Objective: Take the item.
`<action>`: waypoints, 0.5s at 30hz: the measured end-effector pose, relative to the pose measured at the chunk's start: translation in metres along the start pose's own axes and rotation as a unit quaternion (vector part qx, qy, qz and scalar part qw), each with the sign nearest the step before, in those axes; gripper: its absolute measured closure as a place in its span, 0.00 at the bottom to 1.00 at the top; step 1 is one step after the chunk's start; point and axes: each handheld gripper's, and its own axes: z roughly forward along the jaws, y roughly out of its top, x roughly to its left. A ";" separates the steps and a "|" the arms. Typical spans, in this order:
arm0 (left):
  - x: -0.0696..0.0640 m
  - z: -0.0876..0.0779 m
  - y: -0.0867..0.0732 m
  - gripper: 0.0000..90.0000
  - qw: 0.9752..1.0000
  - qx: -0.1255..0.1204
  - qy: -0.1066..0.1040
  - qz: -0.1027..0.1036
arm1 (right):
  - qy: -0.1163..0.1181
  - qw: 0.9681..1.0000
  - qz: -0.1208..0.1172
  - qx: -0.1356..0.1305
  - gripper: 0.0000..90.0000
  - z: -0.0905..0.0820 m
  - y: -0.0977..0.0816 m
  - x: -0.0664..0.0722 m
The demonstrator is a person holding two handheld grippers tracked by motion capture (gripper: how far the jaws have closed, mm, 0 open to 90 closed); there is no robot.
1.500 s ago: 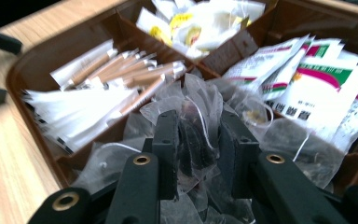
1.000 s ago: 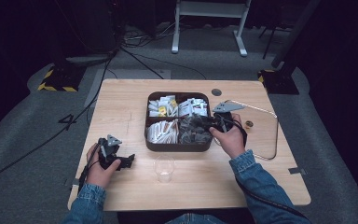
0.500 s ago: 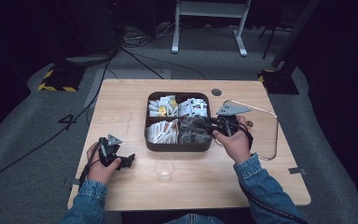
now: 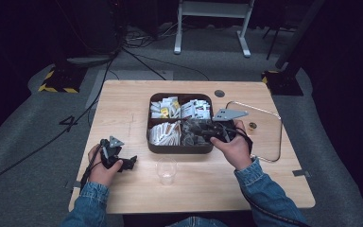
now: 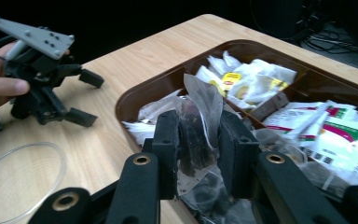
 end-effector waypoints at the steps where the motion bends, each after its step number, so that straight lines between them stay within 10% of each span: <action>1: 0.000 0.000 0.000 0.01 1.000 0.000 0.000 0.000 | 0.007 1.000 -0.005 0.002 0.79 0.001 0.001 0.004; 15: 0.000 0.000 0.000 0.01 1.000 0.000 0.001 0.000 | 0.041 0.999 -0.028 0.010 0.79 0.008 0.005 0.028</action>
